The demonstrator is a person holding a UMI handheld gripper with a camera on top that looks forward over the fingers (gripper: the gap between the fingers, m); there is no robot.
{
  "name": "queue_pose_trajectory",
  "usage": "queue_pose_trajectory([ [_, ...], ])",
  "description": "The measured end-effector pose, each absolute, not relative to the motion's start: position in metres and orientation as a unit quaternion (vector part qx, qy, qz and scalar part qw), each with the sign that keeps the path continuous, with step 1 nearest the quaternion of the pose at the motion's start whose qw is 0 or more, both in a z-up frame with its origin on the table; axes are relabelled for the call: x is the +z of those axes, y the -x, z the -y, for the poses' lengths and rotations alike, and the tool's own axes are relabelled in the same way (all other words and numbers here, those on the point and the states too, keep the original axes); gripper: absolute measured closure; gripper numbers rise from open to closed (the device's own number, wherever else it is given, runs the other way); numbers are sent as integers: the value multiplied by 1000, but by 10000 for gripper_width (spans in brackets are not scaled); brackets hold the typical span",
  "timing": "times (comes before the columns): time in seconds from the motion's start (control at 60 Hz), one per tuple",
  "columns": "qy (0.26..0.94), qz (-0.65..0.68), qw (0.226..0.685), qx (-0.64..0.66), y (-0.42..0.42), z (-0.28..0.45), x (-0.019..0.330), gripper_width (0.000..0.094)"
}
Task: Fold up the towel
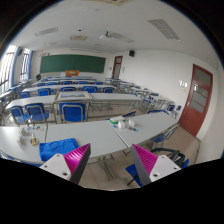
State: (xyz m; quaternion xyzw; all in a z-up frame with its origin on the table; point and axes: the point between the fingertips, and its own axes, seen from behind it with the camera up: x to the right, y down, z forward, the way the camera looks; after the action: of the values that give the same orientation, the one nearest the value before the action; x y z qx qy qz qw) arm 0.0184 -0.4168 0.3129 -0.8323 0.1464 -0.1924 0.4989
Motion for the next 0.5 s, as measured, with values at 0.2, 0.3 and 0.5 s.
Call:
queue_pose_trajectory([
  [0.2,844,-151,486,-171,-13,420,272,89],
  [0.3,859,-131,471,-149,13,418,234,83],
  [0.5,899,-27,435,-52,143,378,140,82],
])
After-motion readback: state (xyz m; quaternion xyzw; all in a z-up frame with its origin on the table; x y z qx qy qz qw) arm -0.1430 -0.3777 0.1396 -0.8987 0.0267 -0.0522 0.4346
